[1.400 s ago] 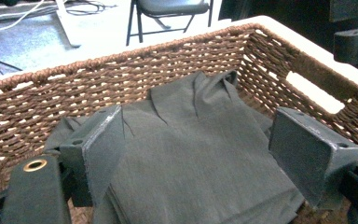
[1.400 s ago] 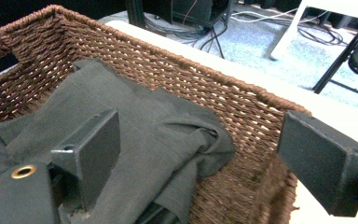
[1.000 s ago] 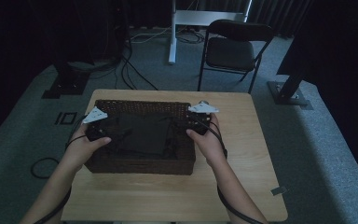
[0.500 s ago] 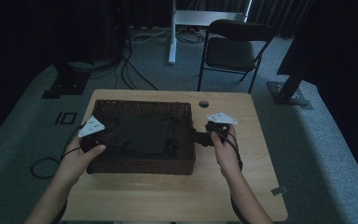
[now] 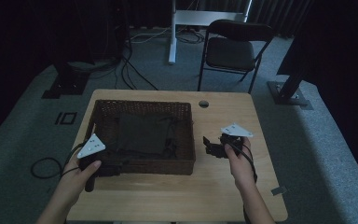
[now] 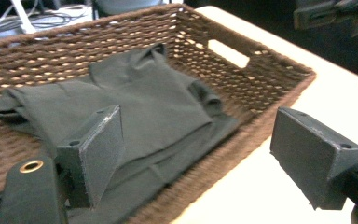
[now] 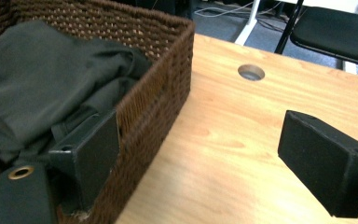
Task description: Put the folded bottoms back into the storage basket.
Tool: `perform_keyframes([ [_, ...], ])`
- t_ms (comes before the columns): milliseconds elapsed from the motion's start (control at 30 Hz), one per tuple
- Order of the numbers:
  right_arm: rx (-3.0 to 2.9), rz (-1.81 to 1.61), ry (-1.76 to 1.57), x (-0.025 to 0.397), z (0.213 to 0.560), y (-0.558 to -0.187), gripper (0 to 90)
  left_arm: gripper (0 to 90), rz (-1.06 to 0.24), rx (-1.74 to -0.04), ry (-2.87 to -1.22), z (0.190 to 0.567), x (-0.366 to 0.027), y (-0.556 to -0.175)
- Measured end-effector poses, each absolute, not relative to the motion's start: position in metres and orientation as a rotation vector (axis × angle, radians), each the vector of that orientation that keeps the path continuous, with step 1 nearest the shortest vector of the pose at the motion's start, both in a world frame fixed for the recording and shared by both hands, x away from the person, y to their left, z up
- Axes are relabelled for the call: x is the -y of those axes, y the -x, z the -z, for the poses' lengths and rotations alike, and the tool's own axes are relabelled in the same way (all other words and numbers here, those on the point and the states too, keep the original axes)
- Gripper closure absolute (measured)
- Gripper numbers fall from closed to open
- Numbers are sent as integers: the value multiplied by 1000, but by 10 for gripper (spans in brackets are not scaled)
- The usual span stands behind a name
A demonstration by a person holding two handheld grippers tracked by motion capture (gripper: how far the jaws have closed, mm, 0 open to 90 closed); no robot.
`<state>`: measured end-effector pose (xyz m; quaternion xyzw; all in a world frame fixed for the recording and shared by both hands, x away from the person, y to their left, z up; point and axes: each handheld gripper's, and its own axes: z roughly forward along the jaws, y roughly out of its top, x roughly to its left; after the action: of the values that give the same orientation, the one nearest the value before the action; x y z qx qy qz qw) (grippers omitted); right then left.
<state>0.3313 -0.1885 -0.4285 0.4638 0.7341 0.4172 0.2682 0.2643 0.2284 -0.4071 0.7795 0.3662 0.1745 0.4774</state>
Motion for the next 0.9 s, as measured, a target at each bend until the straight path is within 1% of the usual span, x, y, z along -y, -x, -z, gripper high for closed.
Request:
perform_keyframes([
  [167, -1994, -1108, -1267, 202, 439, -323, 131, 181, -440, -851, -1951, 413, -226, -250],
  [233, -2008, -1089, -1268, 207, 445, -320, 131, 181, -426, -856, -1947, 418, -227, -248],
  [567, -2009, -1061, -1316, 239, 467, -301, 133, 181, -417, -908, -1977, 452, -229, -239],
  [733, -2000, -1048, -1314, 249, 481, -296, 133, 181, -437, -927, -1996, 465, -231, -236],
  [767, -1976, -1059, -1322, 252, 488, -294, 133, 181, -450, -930, -2006, 470, -232, -234],
  [833, -1970, -1044, -1322, 256, 494, -292, 132, 181, -421, -964, -1980, 477, -233, -233],
  [900, -1948, -1034, -1339, 259, 500, -291, 132, 181, -445, -979, -1996, 482, -235, -230],
])
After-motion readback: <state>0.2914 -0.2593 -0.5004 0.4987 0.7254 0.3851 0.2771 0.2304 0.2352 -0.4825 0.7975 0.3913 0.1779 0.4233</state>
